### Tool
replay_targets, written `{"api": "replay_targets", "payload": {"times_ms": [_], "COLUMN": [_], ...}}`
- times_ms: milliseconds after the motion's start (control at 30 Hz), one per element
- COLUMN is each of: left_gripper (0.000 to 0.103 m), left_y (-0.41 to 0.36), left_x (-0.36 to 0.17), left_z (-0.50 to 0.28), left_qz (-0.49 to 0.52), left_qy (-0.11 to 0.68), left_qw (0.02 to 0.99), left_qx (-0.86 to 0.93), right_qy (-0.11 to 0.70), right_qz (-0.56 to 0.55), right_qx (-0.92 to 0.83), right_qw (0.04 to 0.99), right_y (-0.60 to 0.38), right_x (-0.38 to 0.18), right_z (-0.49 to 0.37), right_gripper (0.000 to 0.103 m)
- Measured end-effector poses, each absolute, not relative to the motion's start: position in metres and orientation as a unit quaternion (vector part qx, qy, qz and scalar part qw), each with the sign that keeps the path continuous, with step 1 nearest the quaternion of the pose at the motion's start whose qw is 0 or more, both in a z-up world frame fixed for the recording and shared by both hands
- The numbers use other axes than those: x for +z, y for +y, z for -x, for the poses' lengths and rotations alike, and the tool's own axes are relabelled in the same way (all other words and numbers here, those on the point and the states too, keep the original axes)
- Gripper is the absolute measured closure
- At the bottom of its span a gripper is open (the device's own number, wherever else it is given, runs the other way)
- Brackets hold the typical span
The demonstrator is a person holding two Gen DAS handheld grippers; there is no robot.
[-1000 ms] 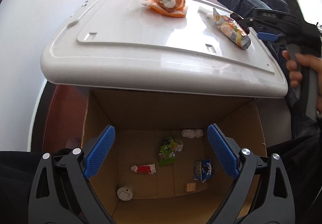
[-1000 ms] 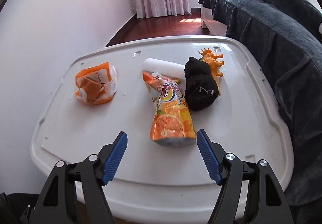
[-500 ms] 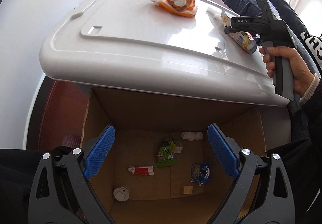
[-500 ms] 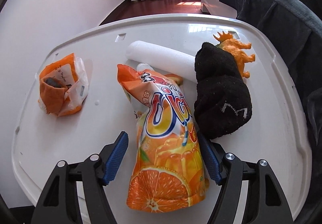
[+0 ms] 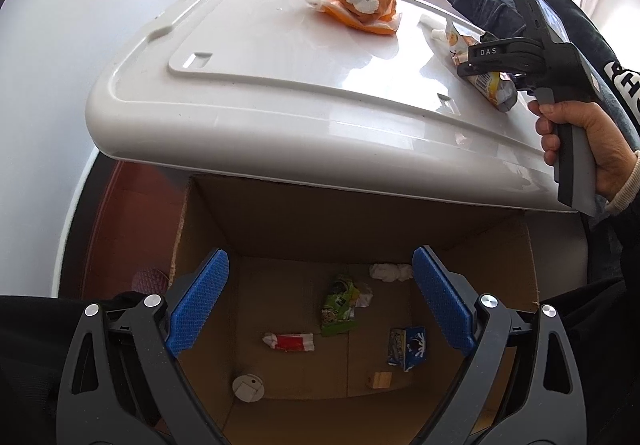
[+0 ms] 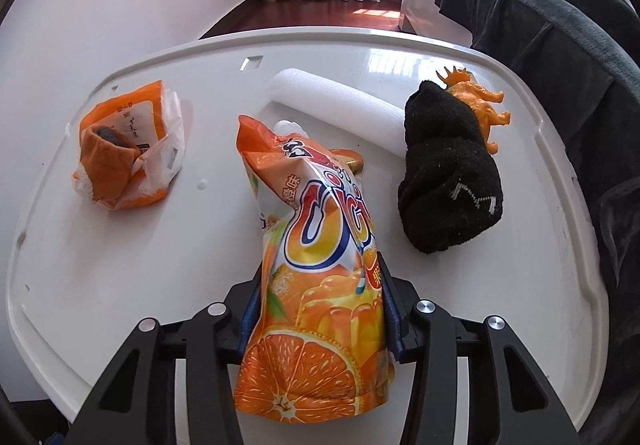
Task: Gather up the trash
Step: 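Grasp the orange fuzzy sock with the left gripper while the right holds the pouch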
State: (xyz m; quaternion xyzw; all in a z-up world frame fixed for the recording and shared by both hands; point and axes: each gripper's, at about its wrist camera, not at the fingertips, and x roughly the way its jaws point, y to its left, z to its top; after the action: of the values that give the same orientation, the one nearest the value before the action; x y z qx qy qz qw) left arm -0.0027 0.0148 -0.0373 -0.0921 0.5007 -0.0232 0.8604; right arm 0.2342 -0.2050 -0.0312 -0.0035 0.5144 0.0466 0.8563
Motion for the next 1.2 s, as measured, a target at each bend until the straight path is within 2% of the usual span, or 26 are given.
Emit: {"api": "replay_targets", "payload": {"times_ms": [233,500,800,1000,1200], "left_gripper": [0.012,0.012,0.012,0.012,0.012], "left_y": [0.015,-0.004,-0.019,-0.025,-0.016], "left_x": [-0.013,0.024,0.018,0.007,0.003], "left_z": [-0.017,-0.111,-0.200,-0.221,-0.235], "left_qz": [0.071,0.017,-0.012,-0.058,-0.048], "left_qy": [0.476,0.416,0.413,0.414,0.409], "left_qw": [0.876,0.908,0.909,0.906,0.909], "left_qx": [-0.024,-0.050,-0.056,-0.063,-0.064], "right_qy": [0.529,0.515,0.508,0.508,0.510], "right_qz": [-0.030,0.003,0.005,0.005,0.007], "right_qx": [0.063,0.059,0.049,0.054,0.058], "right_qw": [0.846,0.855,0.860,0.859,0.858], "right_y": [-0.214,-0.225,-0.219,-0.220,-0.221], "right_x": [-0.026,-0.024,-0.025,-0.025,-0.024], "right_z": [-0.199,-0.167,-0.163,-0.161,-0.163], "right_gripper": [0.057,0.057,0.056,0.056,0.056]}}
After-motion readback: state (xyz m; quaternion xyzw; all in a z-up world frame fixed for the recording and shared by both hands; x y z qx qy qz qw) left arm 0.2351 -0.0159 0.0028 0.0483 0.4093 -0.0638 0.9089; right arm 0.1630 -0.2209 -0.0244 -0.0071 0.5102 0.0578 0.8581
